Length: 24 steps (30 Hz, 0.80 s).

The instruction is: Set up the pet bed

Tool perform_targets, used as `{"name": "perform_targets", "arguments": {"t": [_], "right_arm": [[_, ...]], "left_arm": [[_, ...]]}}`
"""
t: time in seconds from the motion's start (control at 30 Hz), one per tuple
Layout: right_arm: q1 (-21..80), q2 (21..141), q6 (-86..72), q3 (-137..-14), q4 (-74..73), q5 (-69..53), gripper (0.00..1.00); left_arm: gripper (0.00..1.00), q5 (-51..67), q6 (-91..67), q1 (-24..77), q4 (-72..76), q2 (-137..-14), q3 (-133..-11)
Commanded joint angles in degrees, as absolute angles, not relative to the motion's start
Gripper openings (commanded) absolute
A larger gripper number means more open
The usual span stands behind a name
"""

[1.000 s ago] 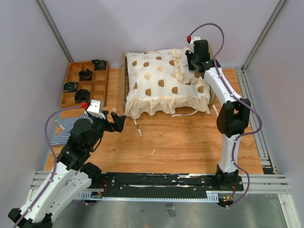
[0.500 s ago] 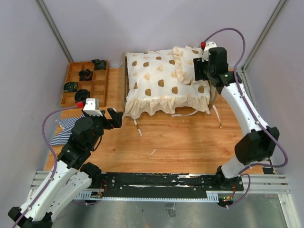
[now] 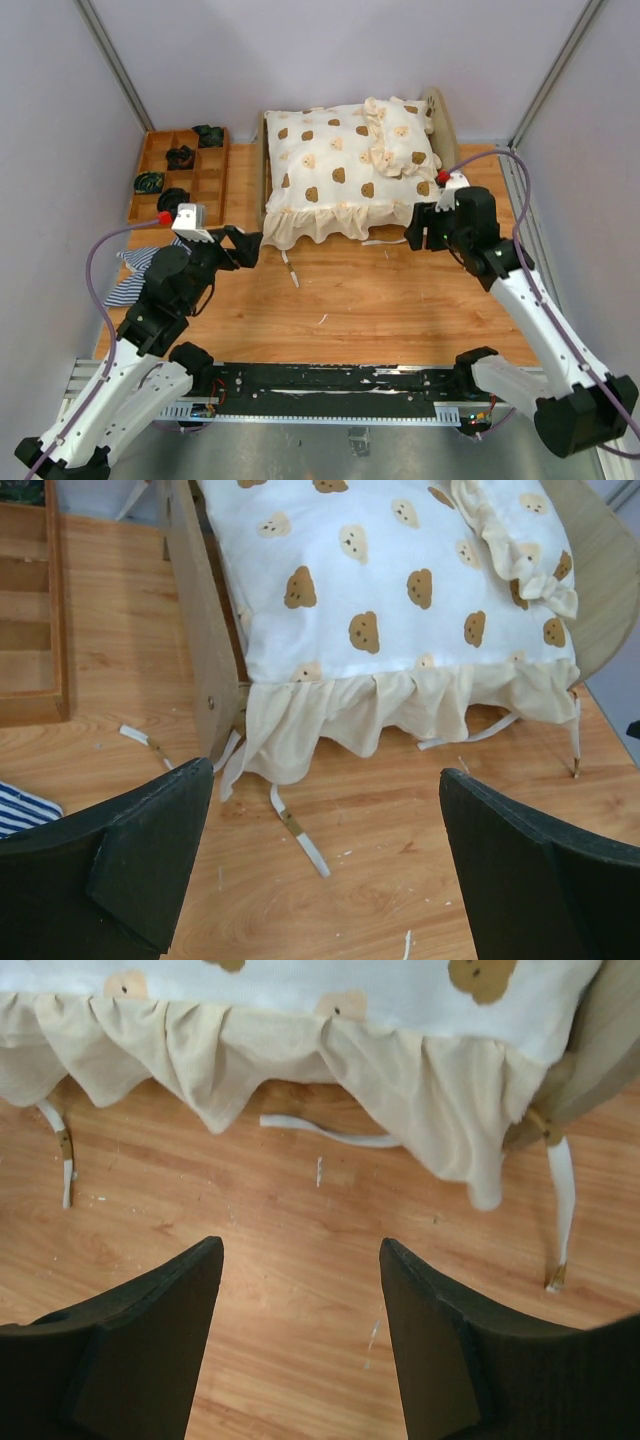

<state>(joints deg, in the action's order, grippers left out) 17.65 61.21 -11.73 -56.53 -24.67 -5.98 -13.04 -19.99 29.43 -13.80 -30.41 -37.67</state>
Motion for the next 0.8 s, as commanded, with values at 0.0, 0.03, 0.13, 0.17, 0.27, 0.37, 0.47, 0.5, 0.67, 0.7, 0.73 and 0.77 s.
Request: {"name": "perform_targets", "arguments": {"t": [0.0,0.03,0.13,0.17,0.27,0.37,0.47,0.5,0.67,0.7,0.73,0.77], "right_arm": [[18.5,50.2,-15.7,-51.0,-22.8,-6.6,0.66],[18.5,47.7,-16.4,-49.3,-22.8,-6.4,0.66],[18.5,41.5,-17.6,-45.9,-22.3,-6.3,0.66],[18.5,39.8,-18.0,-45.0,-22.2,-6.5,0.67],[18.5,36.0,-19.4,-43.1,-22.3,-6.7,0.67],[18.5,33.4,-20.8,-41.9,-21.9,-6.7,0.67],[18.5,32.5,-21.4,-40.7,-20.6,-6.5,0.67],[18.5,32.6,-21.4,-40.6,-20.6,-6.6,0.67],[18.5,33.3,-22.2,-40.6,-20.6,-7.2,0.67],[18.5,33.3,-22.3,-40.7,-20.6,-7.2,0.67],[18.5,33.3,-22.2,-40.8,-20.6,-7.3,0.67],[18.5,33.3,-22.2,-40.8,-20.6,-7.3,0.67]], "left_arm": [[0.99,-11.8,-19.9,29.2,-13.0,-29.5,-40.7],[0.99,-12.3,-19.6,29.2,-13.4,-29.3,-41.0],[0.99,-12.8,-18.7,29.2,-13.6,-28.5,-42.0],[0.99,-12.7,-18.4,29.2,-13.6,-28.2,-42.3],[0.99,-12.3,-17.7,29.2,-13.1,-26.8,-42.5],[0.99,-12.1,-17.2,29.2,-12.4,-25.0,-41.6],[0.99,-12.3,-17.0,29.2,-11.7,-23.9,-40.1],[0.99,-12.4,-17.0,29.2,-11.7,-23.8,-39.9],[0.99,-12.6,-16.8,29.2,-11.9,-23.6,-39.3],[0.99,-12.6,-16.8,29.2,-11.8,-23.6,-39.2],[0.99,-12.7,-16.8,29.2,-11.8,-23.6,-39.1],[0.99,-13.0,-16.8,29.2,-11.8,-23.7,-39.1]]}}
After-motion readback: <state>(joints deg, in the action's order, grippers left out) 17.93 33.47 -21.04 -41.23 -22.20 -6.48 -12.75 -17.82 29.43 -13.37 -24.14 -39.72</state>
